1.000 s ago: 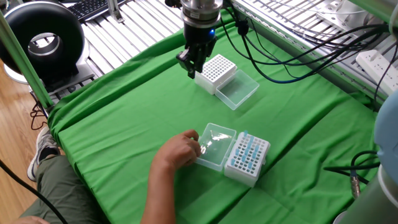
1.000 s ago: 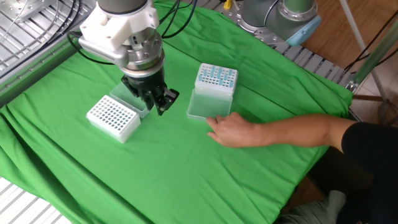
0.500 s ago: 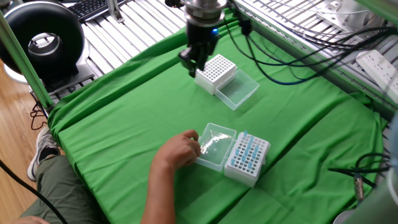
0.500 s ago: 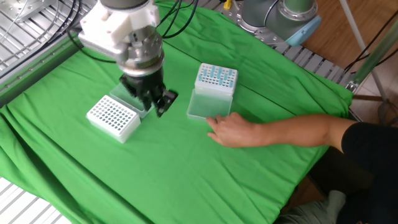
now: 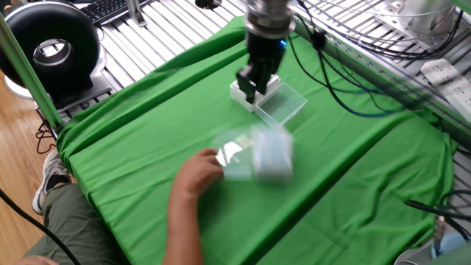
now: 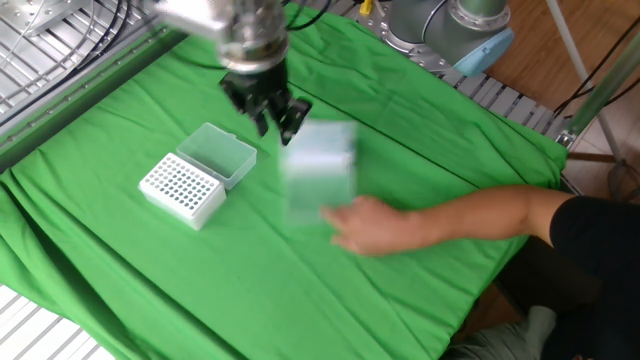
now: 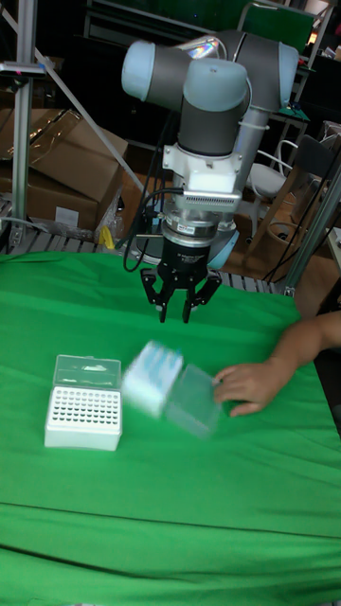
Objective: Insert a medium pipette tip into the holder for medium pipette tips
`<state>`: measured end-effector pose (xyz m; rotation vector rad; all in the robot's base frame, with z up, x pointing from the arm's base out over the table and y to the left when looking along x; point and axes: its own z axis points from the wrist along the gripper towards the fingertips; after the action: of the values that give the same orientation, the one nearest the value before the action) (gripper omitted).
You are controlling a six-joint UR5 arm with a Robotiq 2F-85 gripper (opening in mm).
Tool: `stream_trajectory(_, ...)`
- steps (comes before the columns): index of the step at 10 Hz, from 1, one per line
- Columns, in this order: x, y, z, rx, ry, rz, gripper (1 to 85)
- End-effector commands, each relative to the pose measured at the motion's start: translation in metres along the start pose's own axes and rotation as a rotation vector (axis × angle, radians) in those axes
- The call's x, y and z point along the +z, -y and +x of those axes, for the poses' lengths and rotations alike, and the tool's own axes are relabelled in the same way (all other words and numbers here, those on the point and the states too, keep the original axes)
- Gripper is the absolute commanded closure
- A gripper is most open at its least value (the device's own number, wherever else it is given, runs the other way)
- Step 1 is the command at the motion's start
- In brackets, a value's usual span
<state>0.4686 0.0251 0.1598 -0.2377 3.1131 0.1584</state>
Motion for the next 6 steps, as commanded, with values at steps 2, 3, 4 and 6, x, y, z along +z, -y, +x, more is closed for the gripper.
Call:
stream_trajectory(2,0.006,0.007,0.017,-0.011,0.015,0.034,42.3)
stream_trajectory(3,0.005,0.011,0.013,-0.003,0.031,0.047,43.3)
stream_trajectory(4,0.005,0.012,0.008,0.003,0.050,0.051,43.3)
stream_trajectory(6,0.005,0.010,0.004,0.007,0.065,0.044,44.3)
